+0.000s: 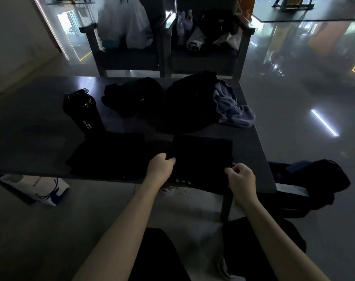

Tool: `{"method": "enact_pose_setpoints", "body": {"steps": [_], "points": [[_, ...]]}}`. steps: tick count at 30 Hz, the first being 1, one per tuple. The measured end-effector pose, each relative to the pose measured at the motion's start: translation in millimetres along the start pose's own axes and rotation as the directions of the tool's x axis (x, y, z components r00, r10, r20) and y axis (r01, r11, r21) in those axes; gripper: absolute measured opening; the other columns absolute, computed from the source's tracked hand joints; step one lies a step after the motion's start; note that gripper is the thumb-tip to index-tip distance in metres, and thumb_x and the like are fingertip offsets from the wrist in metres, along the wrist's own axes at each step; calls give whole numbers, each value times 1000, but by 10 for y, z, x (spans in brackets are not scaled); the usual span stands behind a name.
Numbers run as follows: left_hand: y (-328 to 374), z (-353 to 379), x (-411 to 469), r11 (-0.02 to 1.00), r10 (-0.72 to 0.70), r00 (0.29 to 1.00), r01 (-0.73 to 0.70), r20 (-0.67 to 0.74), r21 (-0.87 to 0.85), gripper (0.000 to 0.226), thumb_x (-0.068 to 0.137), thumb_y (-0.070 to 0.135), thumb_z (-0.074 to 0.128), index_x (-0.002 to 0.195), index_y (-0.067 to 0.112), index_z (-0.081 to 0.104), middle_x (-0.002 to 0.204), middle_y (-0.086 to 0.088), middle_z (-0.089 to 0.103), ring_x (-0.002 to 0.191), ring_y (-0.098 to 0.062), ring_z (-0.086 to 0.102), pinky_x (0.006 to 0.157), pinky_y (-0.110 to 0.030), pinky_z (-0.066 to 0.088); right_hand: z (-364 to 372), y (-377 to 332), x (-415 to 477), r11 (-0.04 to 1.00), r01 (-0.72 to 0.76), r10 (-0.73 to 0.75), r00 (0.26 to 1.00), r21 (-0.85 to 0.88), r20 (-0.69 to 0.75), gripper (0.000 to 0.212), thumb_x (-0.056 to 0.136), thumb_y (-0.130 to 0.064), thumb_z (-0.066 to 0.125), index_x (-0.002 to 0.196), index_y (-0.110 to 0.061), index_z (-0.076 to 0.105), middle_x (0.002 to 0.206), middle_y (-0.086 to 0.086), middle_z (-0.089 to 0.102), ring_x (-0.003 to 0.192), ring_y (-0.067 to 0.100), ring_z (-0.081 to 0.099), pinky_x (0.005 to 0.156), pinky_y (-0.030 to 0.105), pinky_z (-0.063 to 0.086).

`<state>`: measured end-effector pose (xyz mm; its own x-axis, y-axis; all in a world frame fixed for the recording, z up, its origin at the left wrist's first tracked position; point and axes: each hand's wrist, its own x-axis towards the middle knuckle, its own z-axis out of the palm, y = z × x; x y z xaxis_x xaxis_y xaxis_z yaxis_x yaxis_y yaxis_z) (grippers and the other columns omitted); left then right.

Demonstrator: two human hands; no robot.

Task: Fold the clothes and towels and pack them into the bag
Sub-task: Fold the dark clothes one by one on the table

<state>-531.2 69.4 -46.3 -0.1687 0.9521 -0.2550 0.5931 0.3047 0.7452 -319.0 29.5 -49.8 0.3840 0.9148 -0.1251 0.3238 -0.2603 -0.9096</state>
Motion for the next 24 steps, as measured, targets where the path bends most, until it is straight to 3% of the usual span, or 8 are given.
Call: {"method": "enact_pose_setpoints", "body": {"steps": [3, 5, 8, 10, 13, 17, 21, 24], "points": [[0, -71, 15, 999, -30, 993, 28, 117, 22, 29, 92, 27, 54, 68, 14, 44, 67, -1, 46, 61, -15, 46, 58, -29, 36, -52, 55, 1, 990, 18, -8, 997, -143, 75, 27, 84, -12, 61, 61, -6, 49, 63, 5, 52, 56, 14, 47, 42, 15, 33], [32, -102, 58, 995, -44, 986, 28, 163, 98, 32, 93, 39, 48, 73, 14, 54, 74, -1, 56, 72, -17, 55, 74, -32, 45, -94, 35, 50, 970, 29, -10, 997, -241, 79, 32, 84, -26, 62, 60, -7, 53, 72, 8, 58, 66, 20, 54, 52, 27, 38], [169, -106, 154, 977, -84, 988, 55, 130, 206, 60, 95, 57, 28, 117, 12, 62, 112, -7, 63, 106, -26, 57, 102, -46, 39, -131, -41, 203, 935, 19, -39, 998, -354, -47, 47, 87, -52, 49, 63, -12, 52, 85, 8, 56, 80, 27, 55, 69, 36, 40], [303, -86, 259, 967, -73, 995, 54, 67, 250, 66, 96, 58, 22, 128, 11, 56, 121, -9, 60, 112, -28, 54, 105, -48, 36, -118, -148, 378, 932, -23, -9, 996, -361, -85, 55, 87, -61, 39, 72, -11, 57, 98, 10, 54, 91, 31, 54, 78, 40, 41], [525, -26, 448, 981, -46, 999, 41, 22, 191, 63, 95, 60, 26, 124, 12, 55, 117, -7, 60, 107, -27, 56, 102, -48, 39, -42, -303, 676, 943, -78, 56, 996, -324, -76, 56, 79, -70, 36, 56, -19, 45, 88, 12, 55, 81, 33, 56, 69, 37, 37], [685, 124, 689, 987, -48, 999, 46, 16, 152, 59, 93, 60, 37, 118, 10, 55, 108, -5, 62, 100, -26, 60, 97, -46, 45, 69, -398, 867, 949, -80, 73, 997, -303, -37, 48, 89, -42, 54, 52, -14, 43, 61, 3, 50, 57, 23, 48, 53, 30, 33], [645, 224, 808, 983, -35, 996, 49, -85, 176, 27, 98, 38, 44, 99, 14, 56, 89, -3, 61, 82, -21, 60, 87, -41, 50, 120, -319, 895, 944, -60, 43, 997, -325, -60, 32, 92, -24, 51, 65, -8, 54, 72, 7, 58, 69, 26, 55, 61, 30, 36], [518, 171, 774, 990, -53, 979, 78, -197, 119, 25, 100, 33, 41, 100, 12, 55, 89, -4, 60, 79, -21, 61, 81, -40, 53, 65, -229, 873, 950, -53, 10, 990, -307, -141, 27, 94, -21, 49, 72, -5, 53, 73, 6, 54, 70, 24, 50, 63, 29, 32]]}}
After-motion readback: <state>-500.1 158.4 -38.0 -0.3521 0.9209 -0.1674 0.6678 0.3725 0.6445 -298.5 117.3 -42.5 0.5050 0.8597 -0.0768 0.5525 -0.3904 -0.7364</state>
